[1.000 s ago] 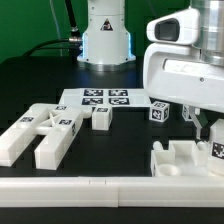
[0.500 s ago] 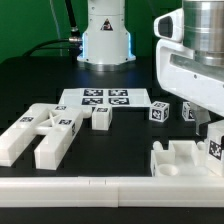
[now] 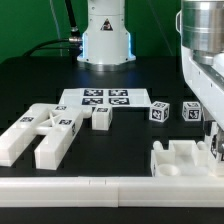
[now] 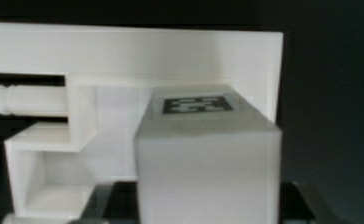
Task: Assemble chair
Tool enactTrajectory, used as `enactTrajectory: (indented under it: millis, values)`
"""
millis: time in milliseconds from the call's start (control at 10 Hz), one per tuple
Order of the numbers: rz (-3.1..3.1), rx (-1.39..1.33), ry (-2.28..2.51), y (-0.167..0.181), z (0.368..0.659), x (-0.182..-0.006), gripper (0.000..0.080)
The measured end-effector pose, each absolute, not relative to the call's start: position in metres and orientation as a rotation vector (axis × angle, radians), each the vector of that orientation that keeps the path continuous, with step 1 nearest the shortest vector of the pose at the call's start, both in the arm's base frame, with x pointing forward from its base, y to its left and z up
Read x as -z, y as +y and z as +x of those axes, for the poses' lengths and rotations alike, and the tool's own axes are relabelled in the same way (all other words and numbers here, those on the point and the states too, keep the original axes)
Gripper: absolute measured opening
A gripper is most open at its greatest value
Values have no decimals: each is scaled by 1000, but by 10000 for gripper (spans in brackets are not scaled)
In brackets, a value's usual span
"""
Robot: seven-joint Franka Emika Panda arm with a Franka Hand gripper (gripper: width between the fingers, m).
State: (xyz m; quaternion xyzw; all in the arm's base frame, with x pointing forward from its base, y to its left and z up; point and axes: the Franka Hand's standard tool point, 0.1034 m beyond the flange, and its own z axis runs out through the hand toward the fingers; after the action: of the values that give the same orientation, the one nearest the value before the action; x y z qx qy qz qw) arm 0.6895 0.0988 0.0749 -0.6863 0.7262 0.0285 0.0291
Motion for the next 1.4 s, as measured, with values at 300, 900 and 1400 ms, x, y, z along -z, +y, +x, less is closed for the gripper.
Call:
enactTrajectory:
  millis: [300, 900, 1400]
  values:
    - [-2292, -79, 2053, 104, 689, -77, 609]
    - [-2704, -39, 1436, 110, 689, -81, 648]
    - [-3076, -20, 532, 114, 685, -83, 648]
